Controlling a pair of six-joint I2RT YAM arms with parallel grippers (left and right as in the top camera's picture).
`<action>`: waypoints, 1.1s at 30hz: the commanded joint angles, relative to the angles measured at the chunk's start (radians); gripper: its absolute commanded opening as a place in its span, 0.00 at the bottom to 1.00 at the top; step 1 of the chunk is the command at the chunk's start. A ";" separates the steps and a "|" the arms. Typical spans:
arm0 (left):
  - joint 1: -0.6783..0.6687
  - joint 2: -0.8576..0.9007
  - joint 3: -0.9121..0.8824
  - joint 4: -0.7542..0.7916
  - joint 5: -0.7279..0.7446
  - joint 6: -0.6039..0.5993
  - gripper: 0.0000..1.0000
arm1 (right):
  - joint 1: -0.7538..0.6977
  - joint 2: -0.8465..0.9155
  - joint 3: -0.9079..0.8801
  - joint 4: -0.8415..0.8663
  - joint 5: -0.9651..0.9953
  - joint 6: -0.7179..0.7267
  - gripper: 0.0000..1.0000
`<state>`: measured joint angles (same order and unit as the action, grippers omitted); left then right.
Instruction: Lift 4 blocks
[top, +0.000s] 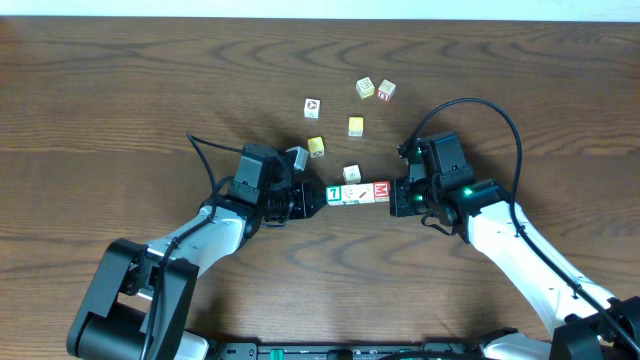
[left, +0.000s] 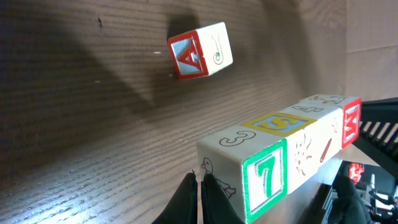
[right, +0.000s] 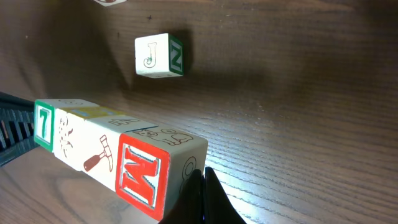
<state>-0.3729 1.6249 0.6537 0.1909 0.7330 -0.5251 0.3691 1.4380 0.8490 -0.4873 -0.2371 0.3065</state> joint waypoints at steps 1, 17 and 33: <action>-0.036 -0.043 0.080 0.036 0.172 -0.012 0.07 | 0.064 -0.010 0.029 0.015 -0.291 0.003 0.01; -0.036 -0.079 0.080 0.036 0.172 -0.012 0.07 | 0.064 -0.010 0.029 0.011 -0.291 0.004 0.01; -0.036 -0.082 0.080 0.036 0.172 -0.016 0.07 | 0.065 -0.041 0.035 0.007 -0.291 0.003 0.01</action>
<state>-0.3683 1.5745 0.6628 0.1909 0.7303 -0.5274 0.3691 1.4181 0.8497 -0.5003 -0.2199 0.3069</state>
